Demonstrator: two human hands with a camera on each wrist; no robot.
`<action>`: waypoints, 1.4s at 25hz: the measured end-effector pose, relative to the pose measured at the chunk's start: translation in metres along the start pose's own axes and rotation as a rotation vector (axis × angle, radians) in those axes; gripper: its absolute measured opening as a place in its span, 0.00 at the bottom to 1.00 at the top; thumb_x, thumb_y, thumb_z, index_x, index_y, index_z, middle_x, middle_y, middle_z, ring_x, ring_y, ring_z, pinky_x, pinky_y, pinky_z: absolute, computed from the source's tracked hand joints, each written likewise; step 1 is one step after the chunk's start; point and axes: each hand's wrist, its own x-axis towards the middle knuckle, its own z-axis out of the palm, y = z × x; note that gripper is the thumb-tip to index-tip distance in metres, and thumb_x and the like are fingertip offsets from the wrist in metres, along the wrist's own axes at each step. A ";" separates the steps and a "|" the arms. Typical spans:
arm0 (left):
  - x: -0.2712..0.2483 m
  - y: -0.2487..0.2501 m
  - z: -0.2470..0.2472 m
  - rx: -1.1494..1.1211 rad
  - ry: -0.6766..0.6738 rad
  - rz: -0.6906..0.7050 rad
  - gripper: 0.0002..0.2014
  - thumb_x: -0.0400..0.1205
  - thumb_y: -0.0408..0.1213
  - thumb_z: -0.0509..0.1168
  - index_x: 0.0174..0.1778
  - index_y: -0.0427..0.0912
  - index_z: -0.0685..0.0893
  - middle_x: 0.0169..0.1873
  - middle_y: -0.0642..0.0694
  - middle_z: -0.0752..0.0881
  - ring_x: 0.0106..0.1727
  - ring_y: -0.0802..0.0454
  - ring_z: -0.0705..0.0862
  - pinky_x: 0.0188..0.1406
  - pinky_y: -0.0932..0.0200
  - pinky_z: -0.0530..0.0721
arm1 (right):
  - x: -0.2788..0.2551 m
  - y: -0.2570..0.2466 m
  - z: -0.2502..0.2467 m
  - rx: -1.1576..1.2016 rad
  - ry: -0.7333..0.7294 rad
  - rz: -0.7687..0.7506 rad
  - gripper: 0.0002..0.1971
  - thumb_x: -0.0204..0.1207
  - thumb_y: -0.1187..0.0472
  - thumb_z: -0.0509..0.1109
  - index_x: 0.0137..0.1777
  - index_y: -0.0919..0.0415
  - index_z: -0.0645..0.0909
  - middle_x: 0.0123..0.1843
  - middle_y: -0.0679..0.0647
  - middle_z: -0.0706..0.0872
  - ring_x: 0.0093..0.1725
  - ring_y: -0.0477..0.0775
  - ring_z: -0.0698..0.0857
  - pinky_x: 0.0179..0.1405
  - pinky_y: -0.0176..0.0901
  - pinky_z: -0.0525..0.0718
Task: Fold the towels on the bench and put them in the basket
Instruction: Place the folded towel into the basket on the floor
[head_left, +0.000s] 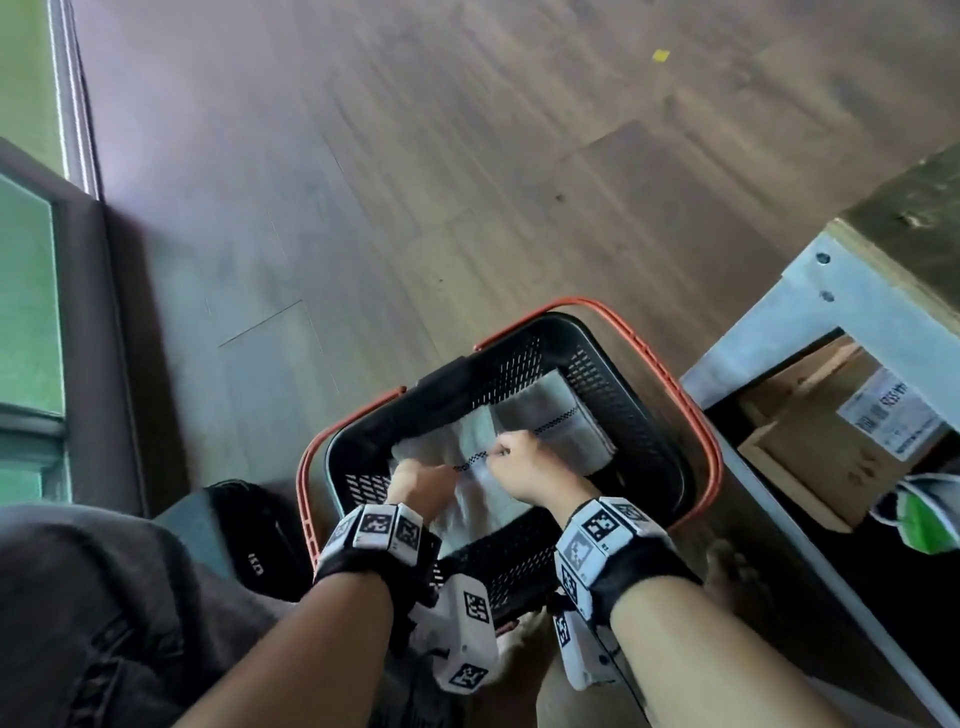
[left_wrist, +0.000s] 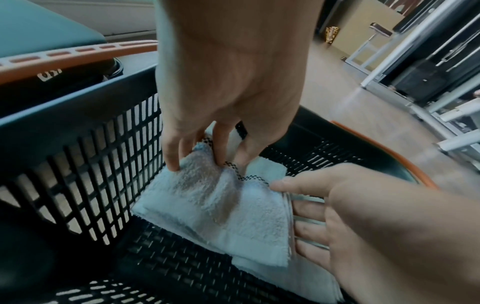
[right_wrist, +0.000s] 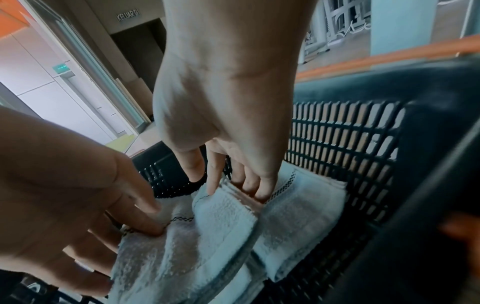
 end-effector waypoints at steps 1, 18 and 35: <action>0.001 0.001 -0.002 -0.053 0.005 -0.034 0.18 0.84 0.34 0.63 0.67 0.28 0.81 0.66 0.31 0.83 0.67 0.35 0.83 0.15 0.74 0.75 | 0.008 -0.001 0.005 0.006 -0.009 0.000 0.12 0.82 0.63 0.60 0.58 0.64 0.83 0.57 0.59 0.87 0.51 0.58 0.82 0.42 0.41 0.73; -0.006 0.012 -0.002 0.030 0.091 -0.089 0.16 0.87 0.30 0.58 0.69 0.28 0.79 0.67 0.33 0.83 0.68 0.36 0.82 0.50 0.54 0.83 | 0.032 0.010 0.021 -0.096 -0.158 0.000 0.26 0.84 0.57 0.59 0.83 0.53 0.67 0.81 0.57 0.74 0.74 0.60 0.78 0.67 0.46 0.76; -0.282 0.189 0.023 -0.027 -0.080 0.838 0.16 0.65 0.46 0.61 0.30 0.34 0.81 0.30 0.38 0.81 0.37 0.37 0.86 0.40 0.48 0.85 | -0.246 0.019 -0.150 0.202 0.787 -0.267 0.08 0.79 0.51 0.63 0.47 0.50 0.83 0.48 0.52 0.91 0.51 0.58 0.88 0.53 0.54 0.86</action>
